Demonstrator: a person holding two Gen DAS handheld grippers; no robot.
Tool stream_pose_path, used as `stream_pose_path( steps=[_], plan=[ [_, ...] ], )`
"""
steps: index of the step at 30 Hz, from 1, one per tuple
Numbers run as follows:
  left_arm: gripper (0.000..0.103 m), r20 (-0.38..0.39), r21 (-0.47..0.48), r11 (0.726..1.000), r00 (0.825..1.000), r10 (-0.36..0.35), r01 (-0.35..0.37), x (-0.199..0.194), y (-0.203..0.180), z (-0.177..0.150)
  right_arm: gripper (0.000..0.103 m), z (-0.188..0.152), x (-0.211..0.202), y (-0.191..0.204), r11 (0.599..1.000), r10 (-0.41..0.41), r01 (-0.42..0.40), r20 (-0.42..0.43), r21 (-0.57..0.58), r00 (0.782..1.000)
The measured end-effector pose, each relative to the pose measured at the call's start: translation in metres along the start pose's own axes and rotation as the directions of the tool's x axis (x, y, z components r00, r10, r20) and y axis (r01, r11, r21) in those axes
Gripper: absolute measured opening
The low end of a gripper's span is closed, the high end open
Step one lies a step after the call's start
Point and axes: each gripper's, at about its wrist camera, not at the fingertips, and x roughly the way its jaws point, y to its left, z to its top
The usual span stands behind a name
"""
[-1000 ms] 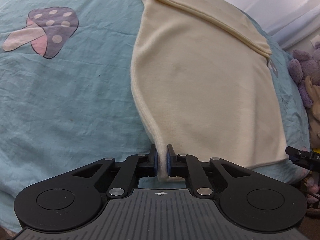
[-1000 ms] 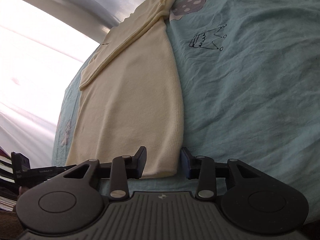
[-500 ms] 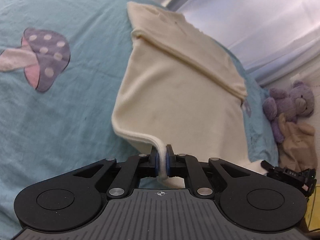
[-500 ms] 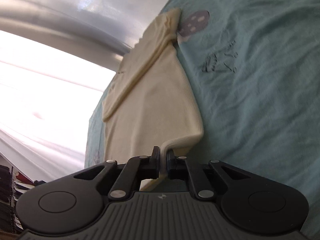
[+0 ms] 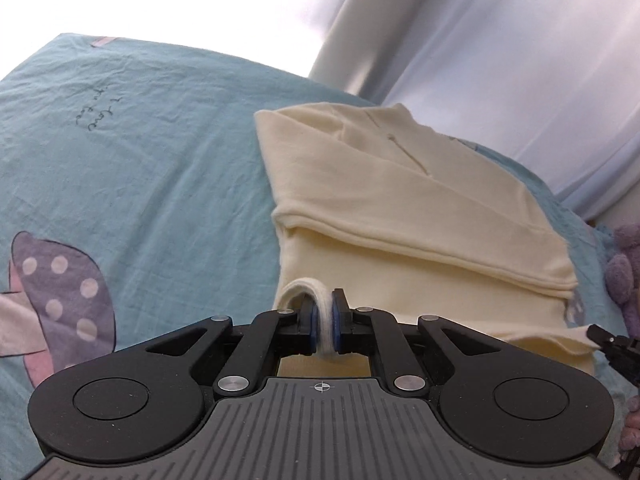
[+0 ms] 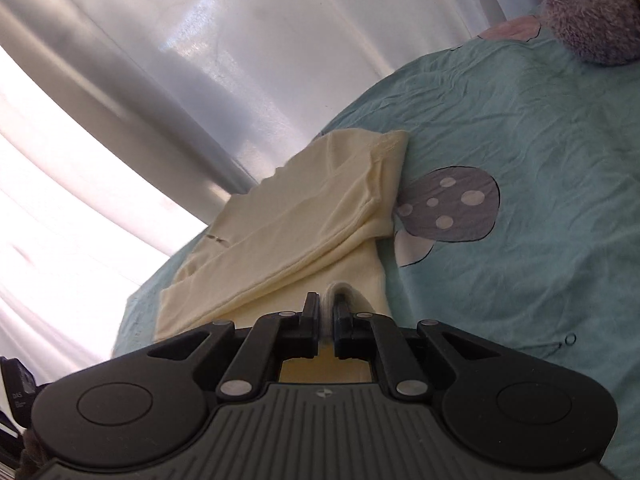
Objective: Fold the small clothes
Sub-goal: 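Grasp the sweater hem with both grippers and lift it toward the collar, then lift the hem with both grippers and carry it over toward the collar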
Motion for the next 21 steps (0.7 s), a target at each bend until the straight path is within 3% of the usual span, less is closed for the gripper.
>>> stream_pose_path(
  steps=[2,6,8,9,11,14,18,21],
  plan=[
    [0.014,0.009,-0.024,1.000,1.000,-0.018,0.018,0.001,0.007,0.000,0.010,0.002,0.006,0.001,0.998,-0.058,0.059,0.008,-0.038,0.998],
    [0.019,0.043,-0.009,0.999,0.998,-0.044,0.044,-0.009,0.018,-0.002,0.025,0.003,-0.003,0.006,0.987,-0.100,0.108,0.065,-0.122,0.993],
    [0.035,0.105,0.006,1.000,0.994,0.028,-0.029,-0.016,0.019,-0.001,0.027,0.002,-0.009,0.008,0.974,-0.123,0.136,0.083,-0.183,0.989],
    [0.040,0.148,0.011,0.998,0.987,0.059,-0.062,-0.023,0.022,0.000,0.029,0.002,-0.011,0.008,0.970,-0.124,0.138,0.077,-0.202,0.989],
    [0.042,0.176,0.021,0.998,0.983,0.056,-0.061,-0.028,0.027,0.004,0.032,0.001,-0.011,0.008,0.964,-0.129,0.139,0.058,-0.227,0.990],
    [0.051,0.135,0.071,0.997,0.991,0.007,-0.017,-0.021,0.025,0.007,0.033,-0.003,-0.006,0.010,0.952,-0.137,0.141,0.033,-0.272,0.990],
    [0.052,0.079,0.208,0.978,0.997,-0.003,-0.013,0.001,0.002,0.002,0.034,-0.003,0.006,0.014,0.942,-0.142,0.137,0.007,-0.307,0.990],
    [0.050,0.069,0.237,0.971,0.998,0.002,-0.019,0.015,-0.009,0.001,0.034,-0.001,0.016,0.017,0.936,-0.150,0.141,-0.004,-0.324,0.989]
  ],
)
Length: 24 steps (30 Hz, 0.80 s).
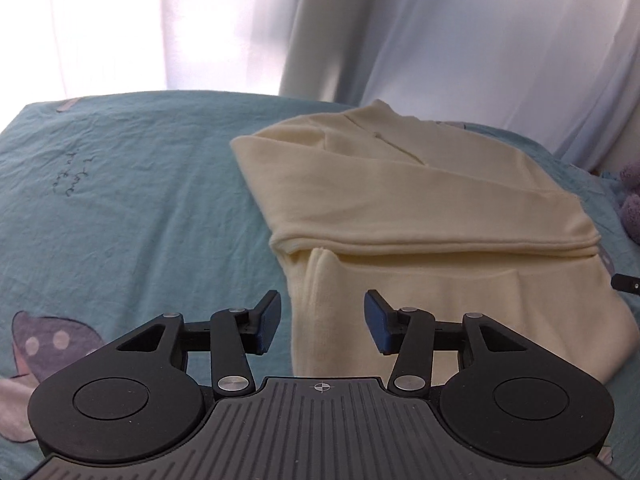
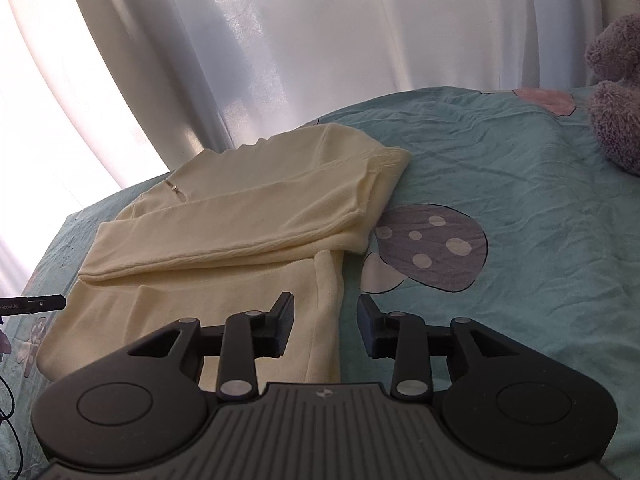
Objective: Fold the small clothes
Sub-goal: 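Lift the hem with both grippers and carry it over toward the collar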
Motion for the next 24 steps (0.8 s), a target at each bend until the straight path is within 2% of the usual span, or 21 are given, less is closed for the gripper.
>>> stream_pose_path(
  steps=[5,7,10,13,15,17,18,20,24],
  plan=[
    [0.038,-0.010,0.015,1.000,1.000,-0.020,0.020,0.010,-0.007,0.002,0.033,0.004,0.009,0.010,0.998,0.004,-0.005,-0.013,-0.062,1.000],
    [0.021,-0.024,0.033,0.999,0.999,-0.027,0.028,0.014,-0.009,0.003,0.033,0.005,0.013,0.014,0.996,-0.003,0.001,-0.024,-0.091,1.000],
    [0.014,-0.040,0.056,0.998,0.999,-0.030,0.032,0.019,-0.011,0.003,0.025,0.006,0.020,0.015,0.994,-0.006,0.001,-0.046,-0.107,0.999],
    [0.014,-0.048,0.069,0.997,0.999,-0.023,0.027,0.024,-0.011,0.003,0.021,0.006,0.027,0.017,0.992,-0.013,0.005,-0.064,-0.127,0.998],
    [0.015,-0.049,0.066,0.997,0.998,-0.025,0.029,0.026,-0.010,0.003,0.006,0.005,0.026,0.020,0.988,-0.018,0.010,-0.050,-0.154,0.999],
    [0.015,-0.049,0.075,0.997,0.999,-0.024,0.027,0.026,-0.011,0.004,0.006,0.004,0.022,0.025,0.983,-0.019,0.014,-0.027,-0.183,0.999],
    [0.011,-0.048,0.082,0.996,0.999,-0.021,0.025,0.026,-0.011,0.004,0.006,0.004,0.019,0.028,0.979,-0.024,0.020,-0.019,-0.203,1.000],
    [0.010,-0.039,0.094,0.996,0.999,-0.010,0.014,0.019,-0.013,0.005,0.005,0.006,0.011,0.036,0.972,-0.019,0.020,0.006,-0.233,1.000],
    [0.009,0.082,0.067,0.996,0.995,-0.058,0.053,-0.028,-0.013,0.023,0.005,0.021,-0.017,0.047,0.973,0.038,-0.018,0.080,-0.231,0.996]
  ],
)
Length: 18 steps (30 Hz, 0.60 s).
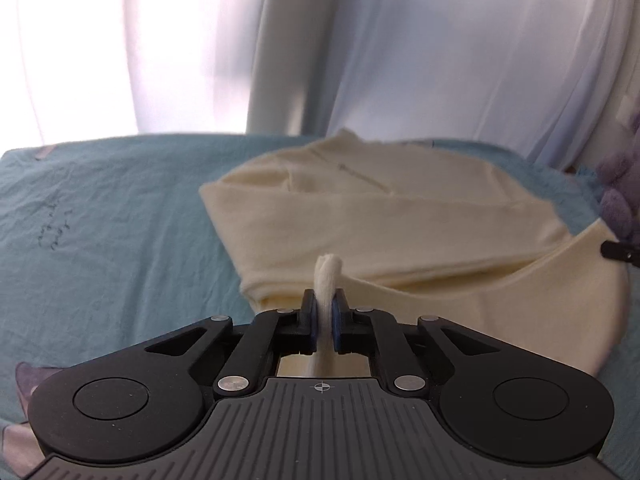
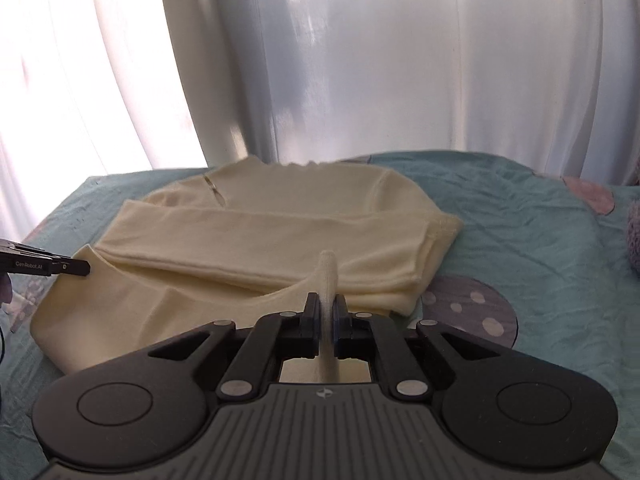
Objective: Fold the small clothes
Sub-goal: 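Lift the hem with both grippers and carry it over toward the collar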
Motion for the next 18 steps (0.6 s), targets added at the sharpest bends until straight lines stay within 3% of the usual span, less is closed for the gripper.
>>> stream_pose_path(
  steps=[2,6,10,13,15,18],
  plan=[
    [0.009,0.075,-0.026,0.999,0.997,-0.024,0.026,-0.017,0.004,0.021,0.005,0.014,-0.012,0.000,1.000,0.022,-0.023,0.055,0.012,0.998],
    [0.009,0.161,-0.069,0.997,0.986,0.033,-0.022,-0.010,0.015,0.061,0.005,0.043,-0.008,-0.005,1.000,-0.017,0.014,0.132,0.025,0.991],
    [0.010,0.090,-0.094,0.993,0.993,0.081,-0.073,0.051,0.021,0.073,0.005,0.064,0.034,-0.022,0.994,-0.082,0.072,0.119,0.080,0.989],
    [0.010,-0.012,-0.103,0.991,0.996,0.084,-0.084,0.094,0.023,0.061,0.006,0.063,0.073,-0.030,0.991,-0.099,0.095,0.039,0.099,0.994],
    [0.011,-0.033,-0.111,0.991,0.997,0.071,-0.074,0.104,0.025,0.052,0.006,0.057,0.093,-0.033,0.989,-0.116,0.118,-0.024,0.090,0.993],
    [0.032,-0.028,-0.109,0.993,0.999,0.036,-0.039,0.105,0.027,0.044,0.009,0.048,0.103,-0.038,0.987,-0.118,0.125,-0.073,0.099,0.990]
  ],
)
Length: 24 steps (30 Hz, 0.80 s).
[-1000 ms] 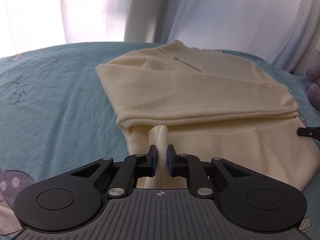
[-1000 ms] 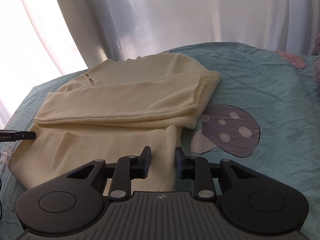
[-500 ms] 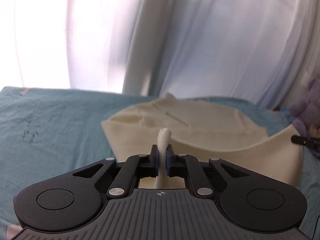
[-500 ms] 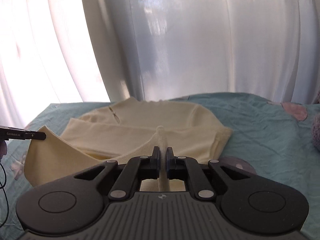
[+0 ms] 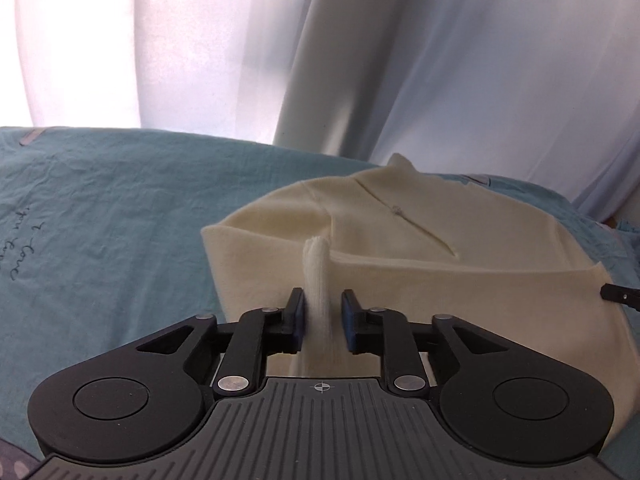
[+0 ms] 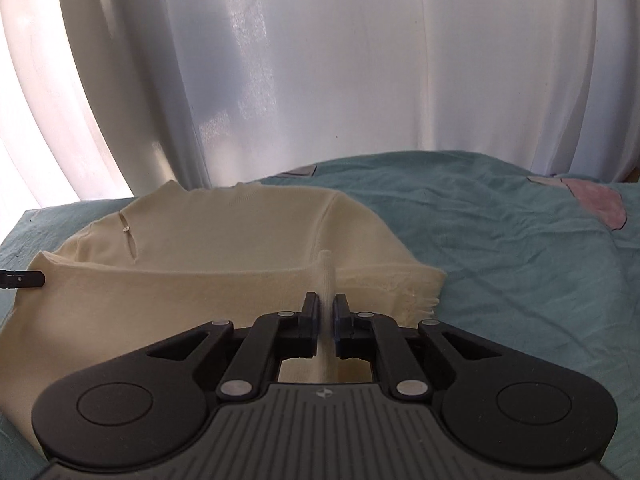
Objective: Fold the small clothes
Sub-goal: 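Lift the hem with both grippers and carry it over toward the collar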
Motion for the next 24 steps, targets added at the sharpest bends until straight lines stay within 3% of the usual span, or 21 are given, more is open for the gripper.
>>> stream_pose_path(
  steps=[3,4,5,8,10,12,14,17,20,24],
  plan=[
    [0.028,-0.004,0.045,0.998,0.999,-0.036,0.036,0.002,-0.001,-0.001,0.023,-0.002,0.000,-0.005,0.998,0.057,-0.057,-0.029,0.014,0.998],
    [0.011,-0.012,0.070,0.997,1.000,-0.022,0.023,0.004,-0.004,-0.003,0.023,-0.002,0.003,-0.004,0.997,0.071,-0.071,-0.044,0.006,0.996],
    [0.010,-0.022,0.090,0.996,1.000,-0.005,0.007,0.007,-0.006,-0.003,0.023,-0.002,0.004,-0.003,0.996,0.083,-0.084,-0.053,-0.002,0.995],
    [0.008,-0.027,0.106,0.994,0.999,0.024,-0.021,0.004,-0.009,0.002,0.005,-0.003,0.008,0.006,0.994,0.086,-0.090,-0.070,-0.055,0.994],
    [0.008,0.014,0.108,0.994,1.000,0.010,-0.011,-0.011,-0.012,0.019,0.005,0.001,0.005,0.014,0.991,0.075,-0.082,-0.066,-0.110,0.995],
    [0.008,0.089,0.128,0.992,0.996,-0.003,-0.008,-0.023,-0.018,0.044,0.005,0.013,-0.005,0.021,0.983,0.062,-0.063,-0.010,-0.170,0.998],
    [0.008,0.173,0.156,0.985,0.984,0.040,-0.067,-0.022,-0.026,0.071,0.005,0.040,-0.009,0.022,0.983,0.045,-0.031,0.075,-0.180,0.996],
    [0.008,0.267,0.157,0.971,0.954,0.133,-0.179,0.006,-0.037,0.105,0.005,0.078,0.012,0.024,0.979,-0.066,0.097,0.173,-0.178,0.983],
    [0.008,0.240,0.081,0.975,0.953,0.183,-0.207,0.051,-0.037,0.121,0.005,0.101,0.050,0.024,0.975,-0.152,0.180,0.201,-0.128,0.968],
    [0.008,0.165,0.089,0.952,0.947,0.276,-0.293,0.103,-0.042,0.103,0.005,0.103,0.101,0.031,0.964,-0.223,0.241,0.154,-0.108,0.963]
  ],
)
